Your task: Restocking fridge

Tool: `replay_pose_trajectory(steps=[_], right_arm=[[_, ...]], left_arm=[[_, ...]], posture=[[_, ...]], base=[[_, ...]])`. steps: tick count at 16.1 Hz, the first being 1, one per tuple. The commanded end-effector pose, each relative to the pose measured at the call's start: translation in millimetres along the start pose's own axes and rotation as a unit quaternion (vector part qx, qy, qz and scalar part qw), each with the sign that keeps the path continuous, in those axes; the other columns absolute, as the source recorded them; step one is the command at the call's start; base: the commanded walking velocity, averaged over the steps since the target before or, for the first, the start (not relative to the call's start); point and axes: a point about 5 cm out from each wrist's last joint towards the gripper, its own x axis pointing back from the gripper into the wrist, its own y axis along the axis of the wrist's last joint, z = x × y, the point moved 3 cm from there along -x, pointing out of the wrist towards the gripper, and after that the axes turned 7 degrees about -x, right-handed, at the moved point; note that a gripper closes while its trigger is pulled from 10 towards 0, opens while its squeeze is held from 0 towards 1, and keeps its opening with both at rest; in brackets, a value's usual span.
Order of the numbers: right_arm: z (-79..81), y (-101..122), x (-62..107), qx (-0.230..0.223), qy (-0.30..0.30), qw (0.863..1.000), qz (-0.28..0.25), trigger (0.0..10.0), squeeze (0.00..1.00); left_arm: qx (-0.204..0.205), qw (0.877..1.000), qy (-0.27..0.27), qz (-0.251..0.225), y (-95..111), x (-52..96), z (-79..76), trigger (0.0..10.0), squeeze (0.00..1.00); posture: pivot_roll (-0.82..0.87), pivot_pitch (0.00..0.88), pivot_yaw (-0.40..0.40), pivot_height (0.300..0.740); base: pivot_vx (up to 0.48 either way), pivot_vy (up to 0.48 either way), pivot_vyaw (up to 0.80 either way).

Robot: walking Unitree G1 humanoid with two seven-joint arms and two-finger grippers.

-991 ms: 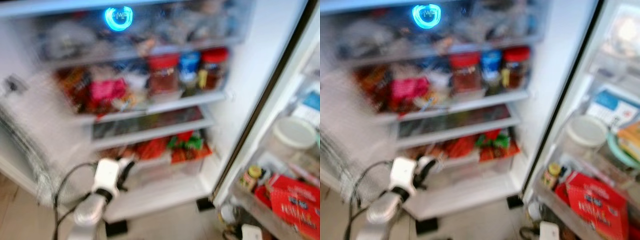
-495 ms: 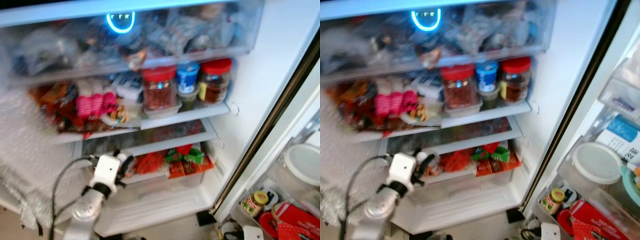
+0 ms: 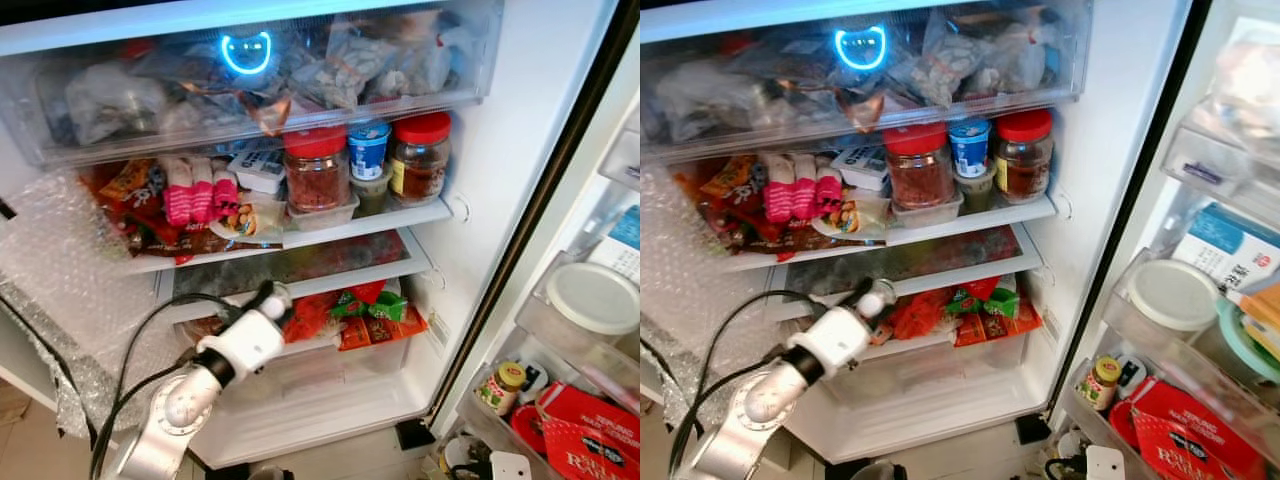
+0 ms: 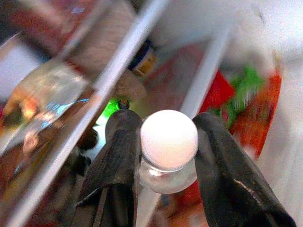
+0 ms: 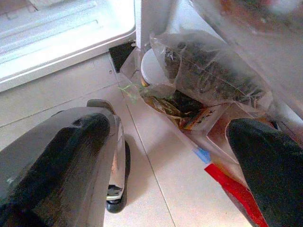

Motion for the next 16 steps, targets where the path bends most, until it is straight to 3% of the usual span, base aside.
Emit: replay_pose_trajectory(steps=[1, 4, 8, 9, 11, 12, 14, 16], right_arm=[[1.0, -17, 3.4, -0.001, 0.001, 1.000, 0.028, 10.0, 0.00], [-0.3, -18, 3.8, -0.003, -0.002, 1.000, 0.028, 10.0, 0.00], [-1.9, -19, 4.3, -0.006, -0.004, 1.000, 0.029, 10.0, 0.00], [-4.4, -21, 4.9, -0.012, -0.009, 0.999, 0.030, 10.0, 0.00], [-6.5, -23, 5.5, -0.013, -0.011, 0.999, 0.032, 10.0, 0.00], [-6.9, -23, 5.7, -0.013, -0.011, 0.999, 0.033, 10.0, 0.00], [-10.4, -23, 5.9, -0.021, -0.018, 0.999, 0.033, 10.0, 0.00], [-12.6, -23, 6.1, -0.024, -0.021, 0.999, 0.033, 10.0, 0.00]], left_arm=[[-0.073, 0.997, -0.009, 0.027, -14, -2.7, 0.4, 10.0, 0.00], [-0.141, 0.988, -0.020, 0.057, -38, -10.0, -0.2, 10.0, 0.00], [-0.174, 0.981, -0.006, 0.083, -55, -28.7, 1.6, 10.0, 0.00], [-0.158, 0.981, 0.023, 0.111, -61, -42.3, 12.2, 10.0, 0.00], [-0.156, 0.981, 0.022, 0.109, -57, -53.9, 13.4, 10.0, 0.00], [-0.169, 0.979, 0.018, 0.113, -58, -56.6, 13.1, 10.0, 0.00], [-0.140, 0.980, 0.029, 0.138, -62, -59.9, 15.9, 10.0, 0.00], [-0.140, 0.975, 0.027, 0.171, -69, -61.2, 17.0, 10.0, 0.00]], posture=[[0.00, 0.050, 0.049, 0.660], [0.00, 0.052, 0.047, 0.660], [-0.02, 0.062, 0.049, 0.660], [-0.04, 0.066, 0.053, 0.660], [-0.05, 0.067, 0.051, 0.660], [-0.06, 0.067, 0.052, 0.660], [-0.07, 0.069, 0.055, 0.660], [-0.08, 0.072, 0.055, 0.660]], base=[[0.000, 0.000, 0.00], [0.000, 0.000, 0.00], [0.000, 0.000, 0.00], [0.000, 0.000, 0.00], [0.000, 0.000, 0.00], [0.000, 0.000, 0.00], [0.000, 0.000, 0.00], [0.000, 0.000, 0.00]])
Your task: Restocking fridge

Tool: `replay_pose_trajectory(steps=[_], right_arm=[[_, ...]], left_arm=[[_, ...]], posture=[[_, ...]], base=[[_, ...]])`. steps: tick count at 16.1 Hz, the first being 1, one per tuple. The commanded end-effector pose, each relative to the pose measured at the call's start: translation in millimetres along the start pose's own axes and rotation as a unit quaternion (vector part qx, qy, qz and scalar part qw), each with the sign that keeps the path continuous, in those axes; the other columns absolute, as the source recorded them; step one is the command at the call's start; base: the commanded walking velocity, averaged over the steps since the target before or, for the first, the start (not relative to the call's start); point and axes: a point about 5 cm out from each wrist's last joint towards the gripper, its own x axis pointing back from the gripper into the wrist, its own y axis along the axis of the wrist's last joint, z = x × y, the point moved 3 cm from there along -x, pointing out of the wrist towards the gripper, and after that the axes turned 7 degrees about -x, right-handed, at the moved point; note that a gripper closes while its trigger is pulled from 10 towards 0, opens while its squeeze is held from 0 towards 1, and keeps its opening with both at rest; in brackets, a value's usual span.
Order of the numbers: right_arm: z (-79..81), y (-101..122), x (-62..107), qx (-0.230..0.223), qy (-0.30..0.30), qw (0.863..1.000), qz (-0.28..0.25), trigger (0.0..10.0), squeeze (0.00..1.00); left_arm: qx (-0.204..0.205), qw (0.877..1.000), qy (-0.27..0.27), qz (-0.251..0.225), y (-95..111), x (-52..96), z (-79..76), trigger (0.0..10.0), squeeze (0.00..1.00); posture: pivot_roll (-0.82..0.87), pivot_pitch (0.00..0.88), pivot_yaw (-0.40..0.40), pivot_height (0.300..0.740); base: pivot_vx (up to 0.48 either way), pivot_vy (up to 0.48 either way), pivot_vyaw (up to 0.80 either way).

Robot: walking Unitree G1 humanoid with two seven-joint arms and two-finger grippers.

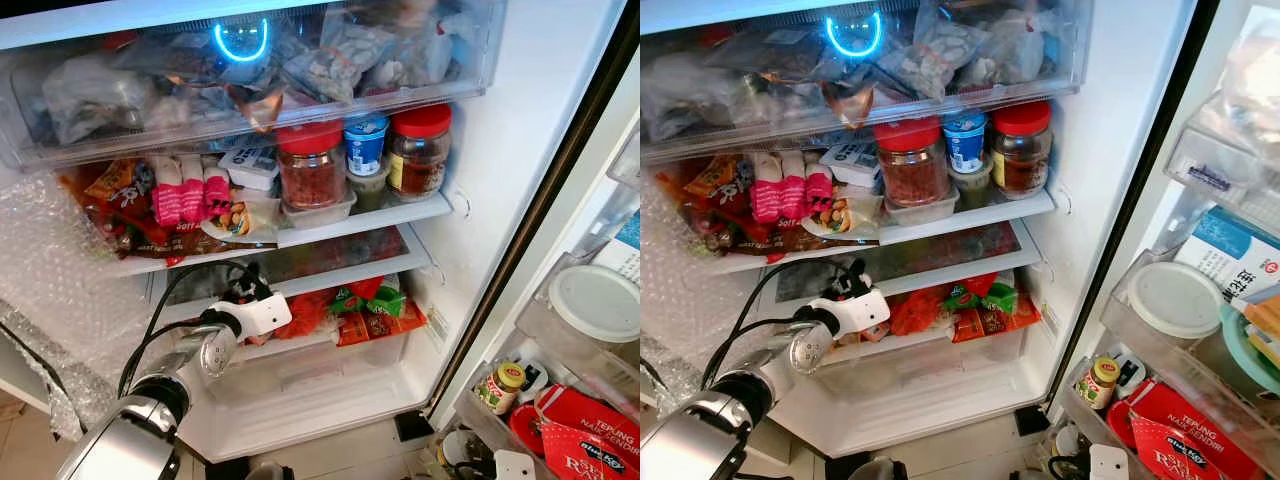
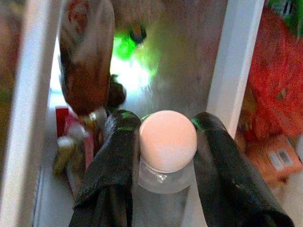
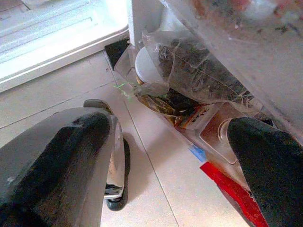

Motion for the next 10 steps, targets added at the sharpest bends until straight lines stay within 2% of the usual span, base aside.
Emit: replay_pose_trajectory(steps=[1, 3, 4, 5, 6, 10], right_arm=[[-7.4, -21, 4.7, -0.008, -0.012, 0.999, 0.035, 10.0, 0.00], [-8.5, -23, 5.5, -0.010, -0.014, 0.999, 0.037, 10.0, 0.00], [-8.6, -24, 5.8, -0.010, -0.014, 0.999, 0.038, 10.0, 0.00], [-8.6, -24, 6.0, -0.010, -0.014, 0.999, 0.038, 10.0, 0.00], [-8.7, -25, 6.3, -0.012, -0.014, 0.999, 0.040, 10.0, 0.00], [-9.4, -27, 6.6, -0.010, -0.013, 0.999, 0.043, 10.0, 0.00]], left_arm=[[-0.001, 1.000, 0.009, 0.026, -8, -2.2, 8.0, 10.0, 0.00], [-0.016, 0.998, 0.006, 0.064, -21, -1.4, 10.4, 10.0, 0.00], [-0.024, 0.997, 0.003, 0.073, -24, -0.7, 10.5, 10.0, 0.70], [-0.023, 0.996, 0.002, 0.081, -27, 0.0, 10.6, 10.0, 1.00], [-0.030, 0.995, -0.002, 0.098, -35, 2.4, 10.1, 10.0, 1.00], [-0.030, 0.994, 0.003, 0.109, -38, 2.6, 12.2, 10.0, 1.00]], posture=[[-0.08, 0.072, 0.056, 0.660], [-0.08, 0.074, 0.059, 0.660], [-0.08, 0.077, 0.061, 0.660], [-0.08, 0.076, 0.061, 0.660], [-0.08, 0.077, 0.063, 0.660], [-0.07, 0.077, 0.058, 0.660]], base=[[0.000, 0.000, 0.00], [0.000, 0.000, 0.00], [0.000, 0.000, 0.00], [0.000, 0.000, 0.00], [0.000, 0.000, 0.00], [0.000, 0.000, 0.00]])
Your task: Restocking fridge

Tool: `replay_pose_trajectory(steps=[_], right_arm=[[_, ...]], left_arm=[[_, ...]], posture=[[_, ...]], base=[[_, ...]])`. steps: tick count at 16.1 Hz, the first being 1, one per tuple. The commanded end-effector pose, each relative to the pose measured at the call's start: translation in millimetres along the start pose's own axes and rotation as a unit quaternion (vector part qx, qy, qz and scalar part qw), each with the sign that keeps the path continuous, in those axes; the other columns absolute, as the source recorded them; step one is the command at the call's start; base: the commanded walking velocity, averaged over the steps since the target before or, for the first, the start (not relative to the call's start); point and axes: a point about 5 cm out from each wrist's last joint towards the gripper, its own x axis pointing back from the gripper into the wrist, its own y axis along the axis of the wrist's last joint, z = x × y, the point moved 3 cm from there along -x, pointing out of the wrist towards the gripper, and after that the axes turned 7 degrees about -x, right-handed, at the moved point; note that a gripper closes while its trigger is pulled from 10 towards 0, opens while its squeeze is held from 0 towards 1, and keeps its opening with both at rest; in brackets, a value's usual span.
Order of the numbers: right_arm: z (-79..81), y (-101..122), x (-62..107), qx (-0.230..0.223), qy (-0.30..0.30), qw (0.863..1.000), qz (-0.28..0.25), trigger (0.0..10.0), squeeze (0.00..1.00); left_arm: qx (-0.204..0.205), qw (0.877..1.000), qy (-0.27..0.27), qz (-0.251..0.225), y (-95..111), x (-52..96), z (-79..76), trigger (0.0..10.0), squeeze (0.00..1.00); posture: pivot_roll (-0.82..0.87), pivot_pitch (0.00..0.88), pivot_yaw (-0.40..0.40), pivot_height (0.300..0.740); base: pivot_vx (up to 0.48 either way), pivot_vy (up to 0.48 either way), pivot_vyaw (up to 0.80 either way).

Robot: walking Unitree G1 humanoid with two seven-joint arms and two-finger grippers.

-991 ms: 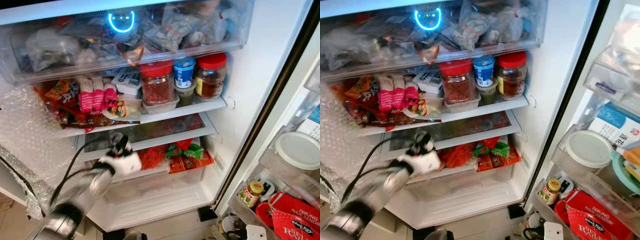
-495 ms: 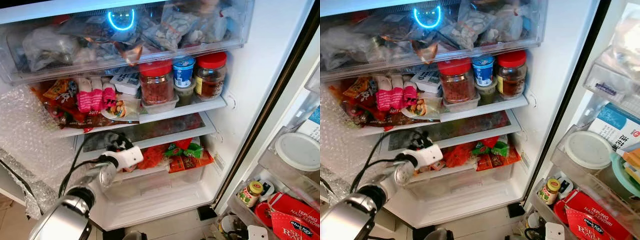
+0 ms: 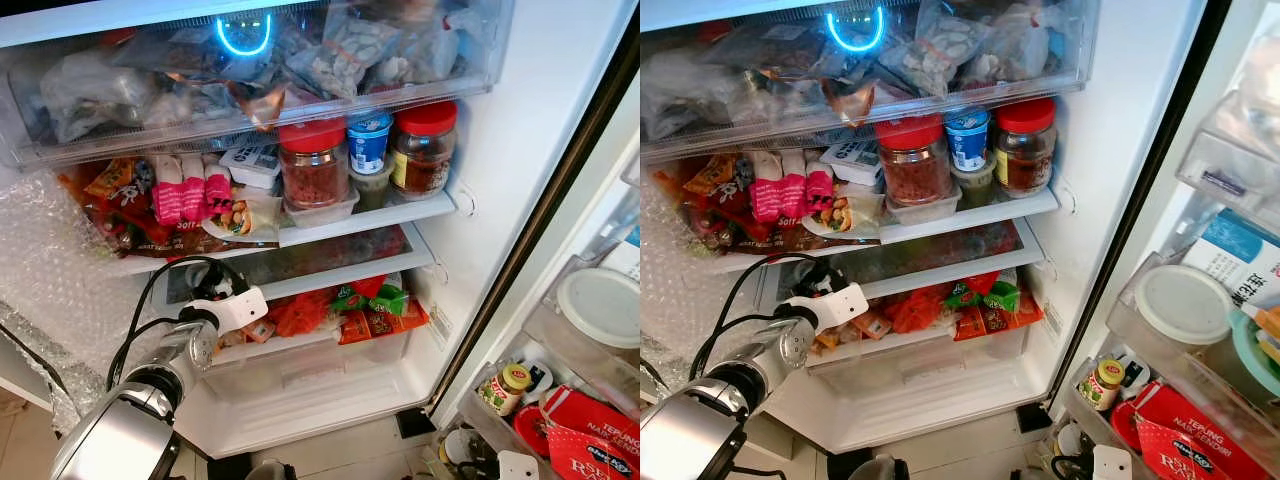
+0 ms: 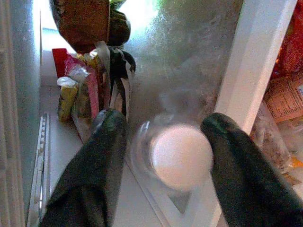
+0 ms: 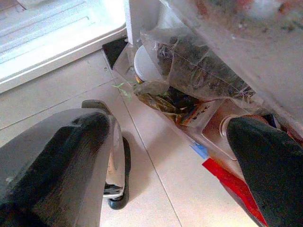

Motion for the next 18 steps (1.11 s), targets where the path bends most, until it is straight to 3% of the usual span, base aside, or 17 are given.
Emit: replay_pose_trajectory(steps=[1, 5, 7, 9, 10, 11, 12, 17, 18], right_arm=[[-7.9, -25, 6.1, 0.001, -0.009, 0.999, 0.044, 10.0, 0.00], [-5.9, -23, 5.0, 0.004, -0.008, 0.999, 0.042, 10.0, 0.00], [-3.4, -22, 4.7, 0.006, -0.007, 0.999, 0.042, 10.0, 0.00], [-2.5, -23, 4.7, 0.006, -0.007, 0.999, 0.043, 10.0, 0.00], [-0.4, -23, 4.7, 0.007, -0.006, 0.999, 0.044, 10.0, 0.00], [1.2, -23, 4.7, 0.007, -0.004, 0.999, 0.044, 10.0, 0.00], [2.6, -22, 4.5, 0.008, -0.003, 0.999, 0.041, 10.0, 0.00], [7.6, -16, 2.7, 0.007, 0.000, 0.999, 0.032, 10.0, 0.00], [8.5, -16, 2.6, 0.008, 0.001, 1.000, 0.030, 10.0, 0.00]], left_arm=[[-0.005, 1.000, 0.003, 0.012, -5, -0.8, 4.4, 10.0, 1.00], [0.003, 1.000, 0.009, 0.010, -3, -2.7, 9.9, 10.0, 1.00], [0.049, 0.999, 0.002, 0.000, 3, -4.1, 10.4, 10.0, 1.00], [0.069, 0.998, -0.002, -0.010, 8, -4.3, 9.0, 10.0, 0.95], [0.109, 0.994, -0.008, -0.026, 15, -4.6, 8.1, 10.0, 0.20], [0.162, 0.986, -0.017, -0.039, 22, -4.9, 7.2, 10.0, 0.00], [0.180, 0.982, -0.015, -0.059, 30, -5.5, 10.0, 10.0, 0.00], [0.189, 0.973, -0.029, -0.128, 49, -2.3, 11.3, 10.0, 0.00], [0.226, 0.950, -0.080, -0.198, 68, 4.0, 6.7, 10.0, 0.00]], posture=[[-0.07, 0.077, 0.058, 0.660], [-0.07, 0.074, 0.059, 0.660], [-0.07, 0.072, 0.063, 0.660], [-0.07, 0.071, 0.064, 0.660], [-0.07, 0.072, 0.064, 0.660], [-0.06, 0.072, 0.065, 0.660], [-0.06, 0.072, 0.065, 0.660], [-0.06, 0.071, 0.069, 0.660], [-0.06, 0.071, 0.068, 0.660]], base=[[0.000, 0.000, 0.00], [0.000, 0.000, 0.00], [0.000, 0.000, 0.00], [0.000, 0.000, 0.00], [0.000, 0.000, 0.00], [0.000, 0.000, 0.00], [0.000, 0.000, 0.00], [0.000, 0.000, 0.00], [0.000, 0.000, 0.00]])
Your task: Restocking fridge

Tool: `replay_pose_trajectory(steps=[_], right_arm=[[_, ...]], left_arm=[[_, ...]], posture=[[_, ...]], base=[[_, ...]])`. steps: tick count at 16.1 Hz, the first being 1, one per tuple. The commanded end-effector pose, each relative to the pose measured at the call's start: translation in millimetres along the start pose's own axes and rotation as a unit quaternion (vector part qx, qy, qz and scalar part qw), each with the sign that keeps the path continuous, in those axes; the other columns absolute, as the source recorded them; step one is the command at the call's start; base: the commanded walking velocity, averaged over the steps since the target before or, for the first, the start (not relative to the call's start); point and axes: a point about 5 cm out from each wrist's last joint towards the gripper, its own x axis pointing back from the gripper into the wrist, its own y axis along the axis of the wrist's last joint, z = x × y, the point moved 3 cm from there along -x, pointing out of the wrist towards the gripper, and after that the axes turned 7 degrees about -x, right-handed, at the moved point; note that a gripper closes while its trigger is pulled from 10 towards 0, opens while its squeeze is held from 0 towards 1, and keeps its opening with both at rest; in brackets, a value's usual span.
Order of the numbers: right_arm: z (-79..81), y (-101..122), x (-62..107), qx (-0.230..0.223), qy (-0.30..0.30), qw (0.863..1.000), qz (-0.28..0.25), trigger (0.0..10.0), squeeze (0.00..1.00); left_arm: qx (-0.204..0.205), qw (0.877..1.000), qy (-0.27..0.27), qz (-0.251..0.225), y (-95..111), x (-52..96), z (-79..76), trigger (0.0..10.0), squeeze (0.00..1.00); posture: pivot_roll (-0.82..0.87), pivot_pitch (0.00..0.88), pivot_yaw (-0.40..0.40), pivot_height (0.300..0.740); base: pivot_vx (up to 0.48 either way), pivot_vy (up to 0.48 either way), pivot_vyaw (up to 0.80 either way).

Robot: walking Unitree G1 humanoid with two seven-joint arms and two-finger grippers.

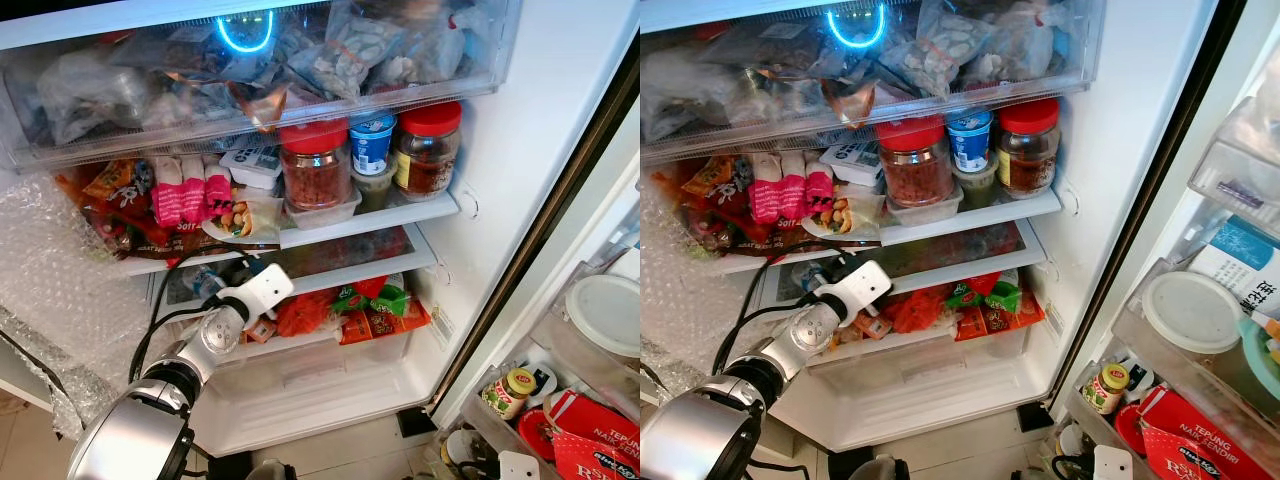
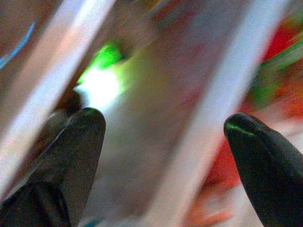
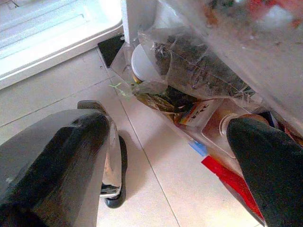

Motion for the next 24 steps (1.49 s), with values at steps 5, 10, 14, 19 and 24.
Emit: replay_pose_trajectory(steps=[5, 10, 14, 19, 24], right_arm=[[7.8, -18, 3.7, 0.006, 0.007, 0.999, 0.031, 10.0, 0.00], [5.6, -20, 3.9, 0.008, 0.008, 0.999, 0.036, 10.0, 0.00], [5.7, -20, 4.0, 0.009, 0.010, 0.999, 0.038, 10.0, 0.00], [5.2, -20, 3.9, 0.010, 0.010, 0.999, 0.038, 10.0, 0.00], [4.8, -19, 3.5, 0.012, 0.009, 0.999, 0.037, 10.0, 0.00]], left_arm=[[0.049, 0.990, -0.134, -0.011, -11, 15.4, -37.6, 10.0, 0.00], [0.030, 0.990, -0.122, 0.059, -48, 35.6, -27.4, 10.0, 0.00], [0.038, 0.989, -0.111, 0.095, -60, 42.4, -19.8, 10.0, 0.00], [0.041, 0.983, -0.135, 0.120, -68, 50.7, -22.5, 10.0, 0.00], [0.039, 0.981, -0.147, 0.116, -67, 51.6, -25.9, 10.0, 0.00]], posture=[[-0.05, 0.067, 0.075, 0.660], [-0.04, 0.067, 0.073, 0.660], [-0.04, 0.065, 0.072, 0.660], [-0.03, 0.063, 0.071, 0.660], [-0.03, 0.063, 0.069, 0.660]], base=[[0.000, 0.000, 0.00], [0.000, 0.000, 0.00], [0.000, 0.000, 0.00], [0.000, 0.000, 0.00], [0.000, 0.000, 0.00]])
